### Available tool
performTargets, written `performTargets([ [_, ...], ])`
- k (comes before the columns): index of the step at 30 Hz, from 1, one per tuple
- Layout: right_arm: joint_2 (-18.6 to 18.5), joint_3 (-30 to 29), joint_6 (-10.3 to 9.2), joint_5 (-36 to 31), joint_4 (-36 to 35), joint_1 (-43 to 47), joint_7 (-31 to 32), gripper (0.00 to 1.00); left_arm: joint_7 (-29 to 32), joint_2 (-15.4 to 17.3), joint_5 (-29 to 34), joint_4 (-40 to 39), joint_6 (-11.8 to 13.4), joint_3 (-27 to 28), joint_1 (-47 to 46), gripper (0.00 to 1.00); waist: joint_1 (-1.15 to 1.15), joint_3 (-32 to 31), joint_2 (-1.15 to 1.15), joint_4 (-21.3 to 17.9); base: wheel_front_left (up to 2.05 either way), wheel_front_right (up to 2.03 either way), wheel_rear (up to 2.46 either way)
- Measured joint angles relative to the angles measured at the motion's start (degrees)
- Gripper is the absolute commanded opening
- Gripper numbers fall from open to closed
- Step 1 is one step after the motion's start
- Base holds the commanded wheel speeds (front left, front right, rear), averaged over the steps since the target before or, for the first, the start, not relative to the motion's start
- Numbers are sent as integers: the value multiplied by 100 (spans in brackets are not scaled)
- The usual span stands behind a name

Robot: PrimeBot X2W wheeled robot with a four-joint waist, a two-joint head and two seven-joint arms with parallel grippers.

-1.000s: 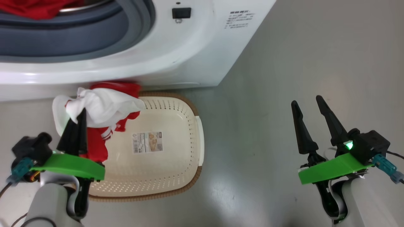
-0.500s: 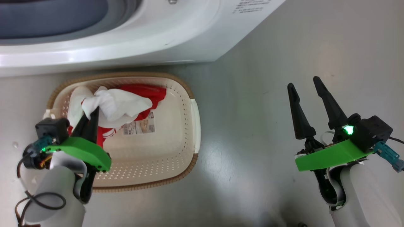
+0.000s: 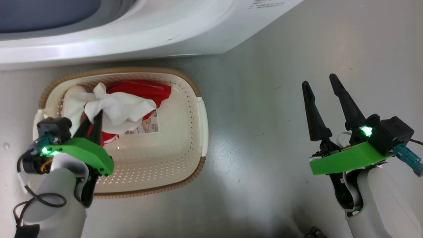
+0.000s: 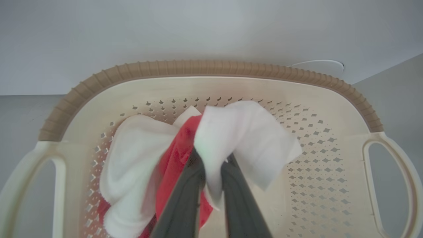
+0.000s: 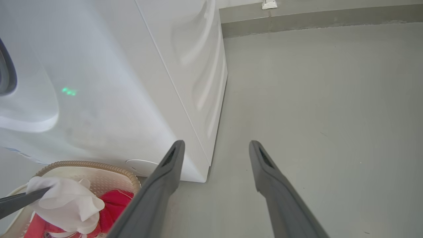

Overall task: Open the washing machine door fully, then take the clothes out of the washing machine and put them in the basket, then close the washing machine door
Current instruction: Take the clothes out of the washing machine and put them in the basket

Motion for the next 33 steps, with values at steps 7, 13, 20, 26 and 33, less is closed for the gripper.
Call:
performTargets([
  [7, 0, -31, 0, -1, 57, -30, 0, 100, 0, -2, -162, 23, 0, -7, -5, 100, 0, -169, 0, 44, 0, 0, 0],
  [13, 0, -58, 0, -8, 168, -31, 0, 100, 0, -32, -205, -63, 0, 108, 163, 100, 0, -458, 0, 81, 0, 0, 0],
  [20, 0, -96, 0, -59, 300, 141, 0, 100, 0, -92, -133, -392, 0, 357, 645, 100, 0, -878, 0, 127, 0, 0, 0],
  [26, 0, -142, 0, -66, 444, 424, 0, 100, 0, -177, 180, -980, 0, 755, 1200, 100, 0, -1473, 0, 190, 0, 0, 0],
  [33, 2, -207, 0, -69, 554, 743, 0, 100, 0, -263, 506, -1535, 0, 1074, 1746, 100, 0, -2111, 0, 252, 0, 0, 0],
])
